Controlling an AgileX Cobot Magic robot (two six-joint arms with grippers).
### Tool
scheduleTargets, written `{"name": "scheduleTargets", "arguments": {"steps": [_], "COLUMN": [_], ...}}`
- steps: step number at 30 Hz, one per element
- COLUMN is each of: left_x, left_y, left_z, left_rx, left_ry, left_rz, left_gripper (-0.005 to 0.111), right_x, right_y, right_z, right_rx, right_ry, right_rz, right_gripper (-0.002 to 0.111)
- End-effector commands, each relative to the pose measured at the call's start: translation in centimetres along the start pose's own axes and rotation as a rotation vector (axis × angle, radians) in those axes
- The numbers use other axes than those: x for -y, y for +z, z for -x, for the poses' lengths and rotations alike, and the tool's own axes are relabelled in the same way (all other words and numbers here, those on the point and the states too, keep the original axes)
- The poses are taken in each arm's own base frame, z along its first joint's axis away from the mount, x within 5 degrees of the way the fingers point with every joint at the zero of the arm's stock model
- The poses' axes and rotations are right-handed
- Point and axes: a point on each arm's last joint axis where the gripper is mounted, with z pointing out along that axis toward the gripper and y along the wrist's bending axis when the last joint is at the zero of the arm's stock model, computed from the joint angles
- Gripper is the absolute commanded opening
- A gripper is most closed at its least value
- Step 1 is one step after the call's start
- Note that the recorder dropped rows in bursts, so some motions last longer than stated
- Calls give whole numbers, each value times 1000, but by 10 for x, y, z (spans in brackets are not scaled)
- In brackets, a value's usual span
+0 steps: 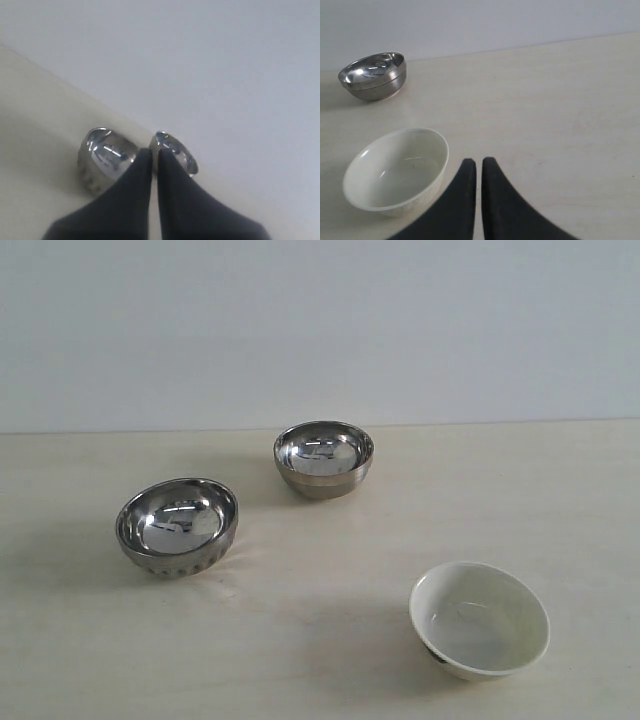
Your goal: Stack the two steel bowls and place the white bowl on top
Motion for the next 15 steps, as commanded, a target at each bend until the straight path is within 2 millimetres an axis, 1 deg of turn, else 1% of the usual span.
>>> {"name": "scheduleTargets", "arguments": {"steps": [1,4,5,7,10,11,12,13,15], "left_x": [-1,-1,2,9,24,36,43,54,63], "left_y": [0,0,-1,-3,-4,1,6,19,40], "left_z": [7,7,10,21,41,52,57,66,74], "left_rx": [89,83,96,139,175,133,97,19,-77], "left_ry": [-214,-234,-191,-90,-61,-26,7,61,109], "left_rz": [-3,-6,-11,-26,-47,-54,-55,-49,-34], "left_gripper": [4,4,4,4,4,4,4,4,4], "right_x": [0,0,0,0,0,0,0,0,0], "right_y": [0,0,0,0,0,0,0,0,0], "right_z": [1,1,1,1,1,1,1,1,1], "right_rx": [14,14,14,14,14,14,14,14,14], "right_ry": [4,4,4,4,4,4,4,4,4], "right_rz": [-1,-1,-1,-1,-1,-1,-1,-1,-1], "right_gripper": [0,0,0,0,0,0,0,0,0]}}
